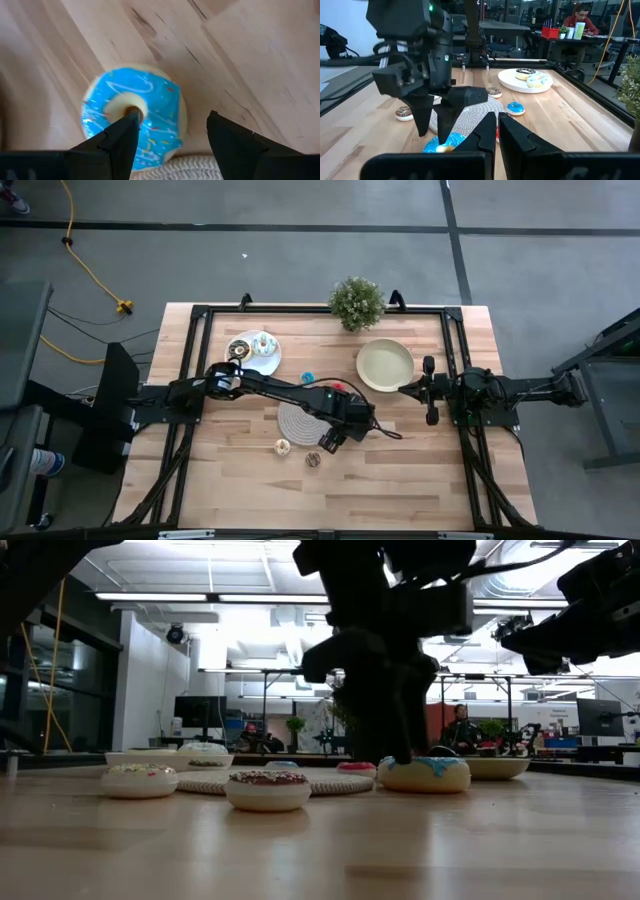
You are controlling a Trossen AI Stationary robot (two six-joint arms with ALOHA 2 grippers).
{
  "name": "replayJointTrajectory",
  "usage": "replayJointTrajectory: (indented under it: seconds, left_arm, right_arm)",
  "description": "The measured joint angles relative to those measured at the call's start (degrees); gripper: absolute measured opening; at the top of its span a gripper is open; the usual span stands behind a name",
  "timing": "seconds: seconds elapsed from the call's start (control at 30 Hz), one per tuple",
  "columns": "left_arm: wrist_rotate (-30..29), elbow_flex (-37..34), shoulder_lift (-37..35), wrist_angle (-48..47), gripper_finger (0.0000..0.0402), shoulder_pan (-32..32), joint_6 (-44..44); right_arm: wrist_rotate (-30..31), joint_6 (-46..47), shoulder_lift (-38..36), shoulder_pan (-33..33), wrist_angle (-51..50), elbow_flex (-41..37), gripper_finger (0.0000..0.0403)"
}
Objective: Pick & Place donuts
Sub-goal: Put the large blue donut on the white plate
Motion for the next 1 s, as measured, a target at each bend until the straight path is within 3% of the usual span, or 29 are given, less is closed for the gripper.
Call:
replayJointTrajectory:
  seconds: [1.0]
  left_arm:
    - [0.5,0.0,2.5,0.8,0.0221,1.0,1.1]
  right_arm:
    - [0.0,0.0,0.0,0.0,0.0,0.0,0.0012]
